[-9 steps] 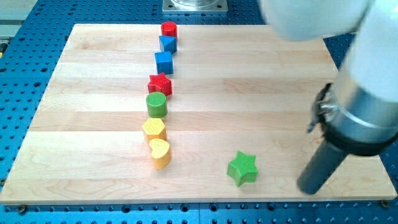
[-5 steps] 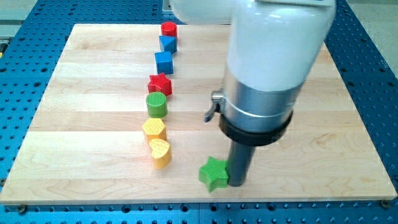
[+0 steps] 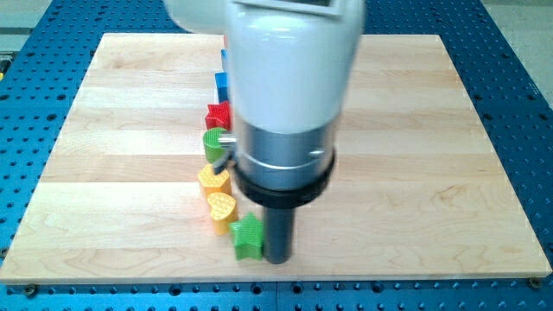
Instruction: Move the green star into the yellow heart
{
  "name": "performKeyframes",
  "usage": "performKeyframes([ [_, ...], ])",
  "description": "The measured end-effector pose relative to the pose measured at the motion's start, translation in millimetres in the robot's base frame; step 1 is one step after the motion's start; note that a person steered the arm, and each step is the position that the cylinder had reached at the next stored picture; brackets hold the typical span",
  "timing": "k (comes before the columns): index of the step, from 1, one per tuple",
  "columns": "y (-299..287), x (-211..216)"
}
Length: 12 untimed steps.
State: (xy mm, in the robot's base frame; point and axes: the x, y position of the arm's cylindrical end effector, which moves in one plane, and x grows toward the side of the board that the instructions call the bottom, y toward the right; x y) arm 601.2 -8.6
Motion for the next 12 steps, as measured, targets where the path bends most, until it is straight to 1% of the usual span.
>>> performKeyframes([
  [1, -42.5, 5.0],
  [2, -68.6, 17.7],
  [5, -71.5, 9.5],
  [7, -49.5, -5.2],
  [8, -36.1, 0.0],
  [9, -62.9, 17.4],
  [10, -151.6, 17.3],
  [11, -211.0, 8.9],
  [12, -178.9, -10.0],
])
